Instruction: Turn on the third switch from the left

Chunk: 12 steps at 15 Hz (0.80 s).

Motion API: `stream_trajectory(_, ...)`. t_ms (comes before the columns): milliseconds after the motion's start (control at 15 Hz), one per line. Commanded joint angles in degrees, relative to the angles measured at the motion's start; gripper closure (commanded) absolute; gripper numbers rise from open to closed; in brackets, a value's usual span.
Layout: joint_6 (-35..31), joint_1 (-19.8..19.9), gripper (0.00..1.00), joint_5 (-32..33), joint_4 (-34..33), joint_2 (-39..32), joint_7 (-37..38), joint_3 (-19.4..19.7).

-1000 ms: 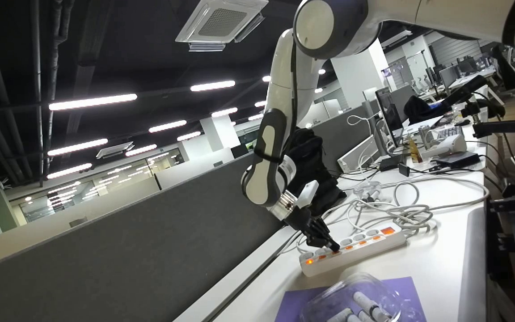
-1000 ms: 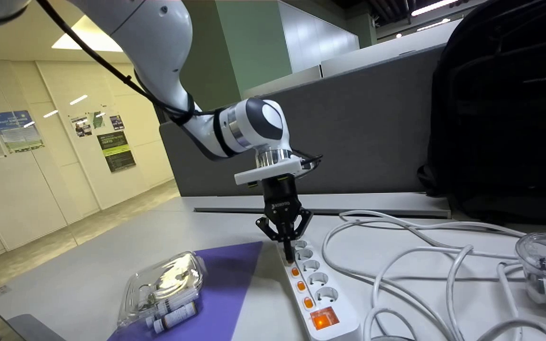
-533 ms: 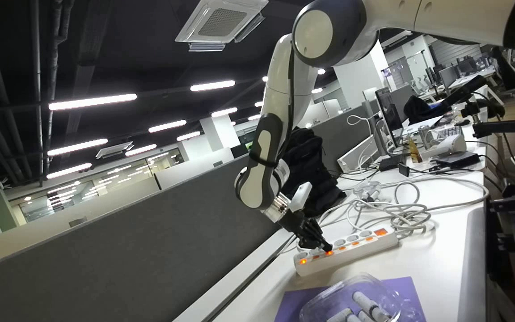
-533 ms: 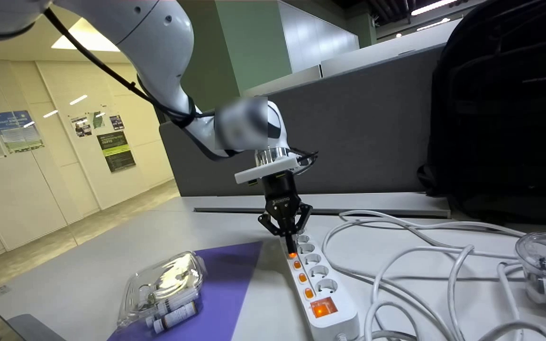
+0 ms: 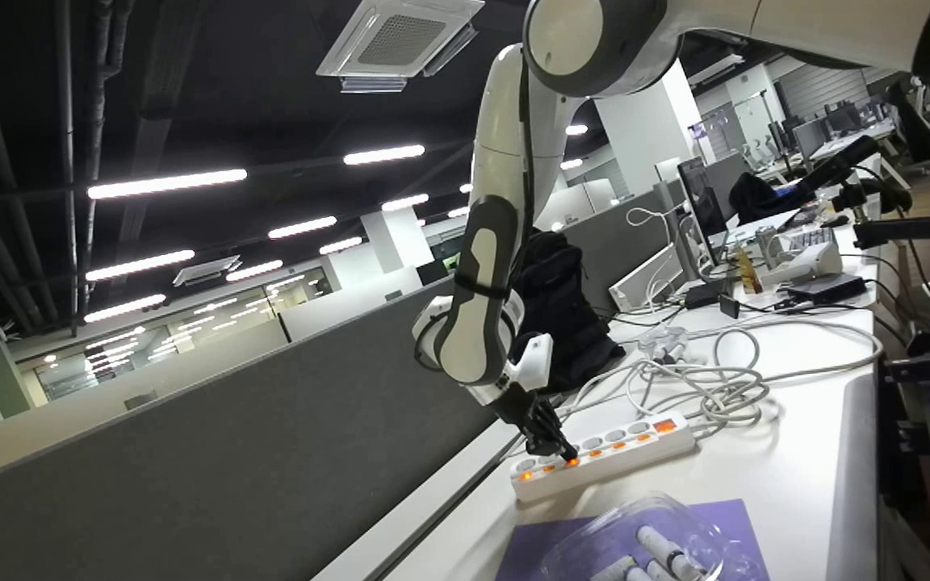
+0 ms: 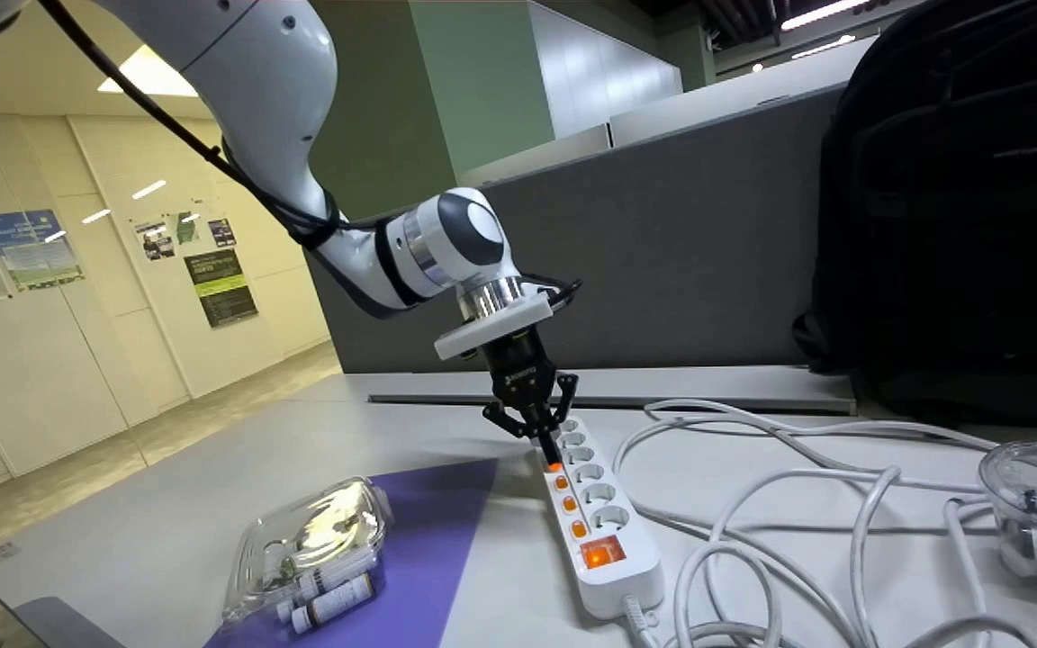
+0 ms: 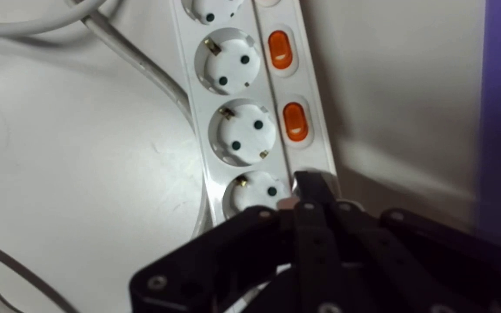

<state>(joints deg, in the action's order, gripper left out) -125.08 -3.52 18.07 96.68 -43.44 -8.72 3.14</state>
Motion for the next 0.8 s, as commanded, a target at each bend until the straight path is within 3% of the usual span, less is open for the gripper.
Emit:
stream_trajectory(0, -11.17, -1.01, 1.00, 2.47, 8.54, 3.05, 2.74, -0.47)
stream_trajectory(400, -31.99, -7.37, 1.00, 12.95, 23.63, 11.45, 10.44, 4.69)
stream_trajectory(533, -37.07, -10.00, 0.74, 14.78, 27.62, 13.53, 13.26, 7.03)
stream_trajectory(733, -38.45, -11.62, 0.55, 12.40, 32.30, 17.16, 15.00, 8.28)
